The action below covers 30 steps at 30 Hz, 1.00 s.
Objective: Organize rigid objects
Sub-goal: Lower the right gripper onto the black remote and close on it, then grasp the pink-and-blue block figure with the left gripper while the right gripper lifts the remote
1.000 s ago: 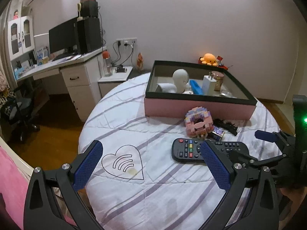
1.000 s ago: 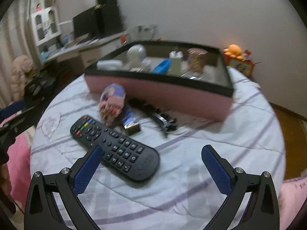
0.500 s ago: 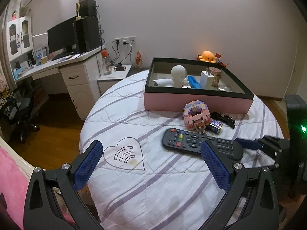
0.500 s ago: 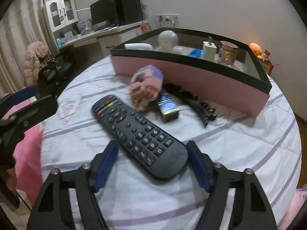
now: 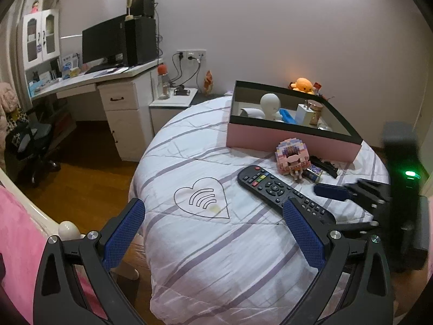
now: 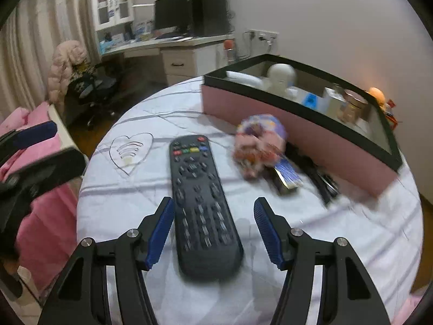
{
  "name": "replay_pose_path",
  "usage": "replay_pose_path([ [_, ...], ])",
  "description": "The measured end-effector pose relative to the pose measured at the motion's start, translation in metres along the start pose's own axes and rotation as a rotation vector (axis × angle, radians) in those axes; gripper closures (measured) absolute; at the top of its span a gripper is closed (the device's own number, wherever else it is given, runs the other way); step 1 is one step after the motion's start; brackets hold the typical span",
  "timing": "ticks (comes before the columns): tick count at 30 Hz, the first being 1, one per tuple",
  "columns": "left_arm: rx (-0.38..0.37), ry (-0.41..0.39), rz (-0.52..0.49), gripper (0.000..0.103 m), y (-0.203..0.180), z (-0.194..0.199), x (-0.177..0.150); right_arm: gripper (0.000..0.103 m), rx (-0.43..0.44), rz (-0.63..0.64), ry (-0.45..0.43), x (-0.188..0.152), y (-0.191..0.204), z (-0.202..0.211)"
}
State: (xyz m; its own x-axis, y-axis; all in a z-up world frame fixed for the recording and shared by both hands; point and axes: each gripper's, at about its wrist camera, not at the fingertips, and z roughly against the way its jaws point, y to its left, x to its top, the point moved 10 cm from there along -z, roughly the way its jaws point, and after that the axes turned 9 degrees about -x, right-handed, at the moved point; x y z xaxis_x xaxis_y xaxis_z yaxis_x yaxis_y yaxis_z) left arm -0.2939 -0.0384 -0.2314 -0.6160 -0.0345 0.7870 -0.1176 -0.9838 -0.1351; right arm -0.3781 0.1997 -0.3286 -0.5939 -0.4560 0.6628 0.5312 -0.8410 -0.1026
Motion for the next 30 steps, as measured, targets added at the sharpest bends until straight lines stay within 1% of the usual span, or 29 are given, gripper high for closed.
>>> replay_pose_path([
  [2, 0.001, 0.002, -0.002, 0.000, -0.001, 0.000, 0.000, 0.041, 0.016, 0.019, 0.013, 0.002, 0.008, -0.009],
  [4, 0.008, 0.009, -0.010, 0.000, -0.002, -0.001, -0.001, 0.054, 0.005, 0.027, 0.037, 0.000, 0.012, -0.017],
  [6, 0.016, 0.013, -0.026, 0.000, -0.004, -0.003, -0.001, 0.058, 0.027, -0.008, 0.042, -0.004, 0.009, -0.012],
  [10, 0.017, 0.011, -0.042, 0.000, -0.010, -0.005, 0.001, 0.058, 0.010, -0.024, 0.037, -0.026, -0.004, 0.010],
  [14, 0.002, 0.016, -0.059, 0.000, -0.024, -0.009, 0.001, 0.058, -0.003, -0.103, 0.032, -0.053, -0.031, 0.034],
  [18, -0.020, 0.023, -0.081, 0.000, -0.043, -0.015, 0.003, 0.058, -0.092, -0.205, 0.015, -0.072, -0.077, 0.054],
  [20, -0.033, 0.029, -0.092, 0.000, -0.052, -0.019, 0.004, 0.058, -0.132, -0.252, 0.025, -0.078, -0.098, 0.053],
  [22, -0.046, 0.032, -0.102, 0.000, -0.059, -0.024, 0.006, 0.058, -0.162, -0.295, 0.022, -0.080, -0.115, 0.051],
  [24, -0.040, 0.049, -0.105, 0.000, -0.061, -0.033, 0.007, 0.058, -0.173, -0.324, 0.013, -0.077, -0.127, 0.048],
  [30, -0.027, 0.115, -0.086, 0.000, -0.059, -0.070, 0.010, 0.058, -0.188, -0.343, 0.024, -0.058, -0.137, 0.029],
])
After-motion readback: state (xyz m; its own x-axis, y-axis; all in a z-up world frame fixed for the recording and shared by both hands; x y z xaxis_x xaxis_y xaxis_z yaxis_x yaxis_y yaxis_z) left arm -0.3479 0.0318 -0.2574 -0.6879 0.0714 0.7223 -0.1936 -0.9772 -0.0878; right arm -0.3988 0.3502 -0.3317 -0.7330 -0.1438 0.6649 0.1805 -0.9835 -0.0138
